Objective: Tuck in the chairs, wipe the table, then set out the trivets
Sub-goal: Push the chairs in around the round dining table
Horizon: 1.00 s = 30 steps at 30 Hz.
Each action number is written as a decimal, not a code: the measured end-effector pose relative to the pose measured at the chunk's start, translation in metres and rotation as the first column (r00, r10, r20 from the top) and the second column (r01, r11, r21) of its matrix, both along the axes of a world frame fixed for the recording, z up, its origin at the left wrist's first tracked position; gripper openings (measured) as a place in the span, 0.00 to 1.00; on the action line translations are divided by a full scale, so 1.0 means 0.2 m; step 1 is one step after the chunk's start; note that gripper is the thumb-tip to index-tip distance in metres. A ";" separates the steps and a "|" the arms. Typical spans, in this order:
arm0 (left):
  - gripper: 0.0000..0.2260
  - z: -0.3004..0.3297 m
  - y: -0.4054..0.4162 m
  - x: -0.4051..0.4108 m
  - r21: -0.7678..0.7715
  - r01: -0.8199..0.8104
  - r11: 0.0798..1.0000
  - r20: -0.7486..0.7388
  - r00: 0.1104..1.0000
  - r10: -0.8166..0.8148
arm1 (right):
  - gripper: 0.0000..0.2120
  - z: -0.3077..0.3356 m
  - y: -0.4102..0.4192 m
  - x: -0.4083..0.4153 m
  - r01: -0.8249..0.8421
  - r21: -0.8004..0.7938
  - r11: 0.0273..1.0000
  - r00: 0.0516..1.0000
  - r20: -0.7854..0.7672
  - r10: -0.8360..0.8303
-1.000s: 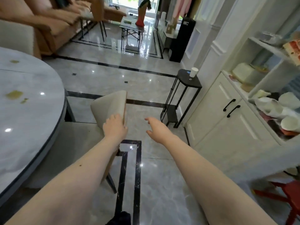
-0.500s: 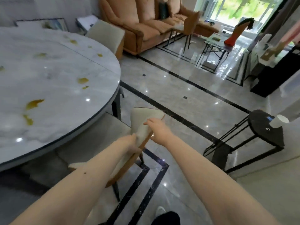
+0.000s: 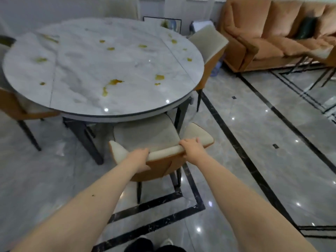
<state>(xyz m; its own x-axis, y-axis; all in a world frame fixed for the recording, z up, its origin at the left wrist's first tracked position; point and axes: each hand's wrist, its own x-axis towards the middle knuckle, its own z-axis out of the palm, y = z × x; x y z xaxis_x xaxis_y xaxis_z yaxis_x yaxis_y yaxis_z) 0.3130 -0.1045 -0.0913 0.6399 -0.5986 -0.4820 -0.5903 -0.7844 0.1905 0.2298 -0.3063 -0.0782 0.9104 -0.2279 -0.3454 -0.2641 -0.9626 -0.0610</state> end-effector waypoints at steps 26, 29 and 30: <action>0.19 -0.02 -0.14 -0.12 0.154 -0.269 0.951 0.231 0.945 0.230 | 0.27 -0.10 -0.14 0.04 -0.278 -0.059 0.959 0.958 -0.094 0.271; 0.19 -0.02 -0.15 -0.12 0.174 -0.279 0.944 0.237 0.943 0.235 | 0.24 -0.11 -0.15 0.03 -0.290 -0.056 0.955 0.956 -0.070 0.286; 0.19 -0.03 -0.15 -0.12 0.180 -0.279 0.943 0.233 0.944 0.234 | 0.23 -0.11 -0.15 0.03 -0.293 -0.056 0.954 0.955 -0.069 0.289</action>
<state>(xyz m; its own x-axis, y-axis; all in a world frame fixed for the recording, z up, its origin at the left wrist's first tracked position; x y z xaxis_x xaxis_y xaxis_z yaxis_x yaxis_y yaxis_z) 0.2899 -0.1346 -0.0963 0.8562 -0.3015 -0.4196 -0.3723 -0.9231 -0.0964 0.2356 -0.3368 -0.1004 0.9187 0.0205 -0.3944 0.0271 -0.9996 0.0112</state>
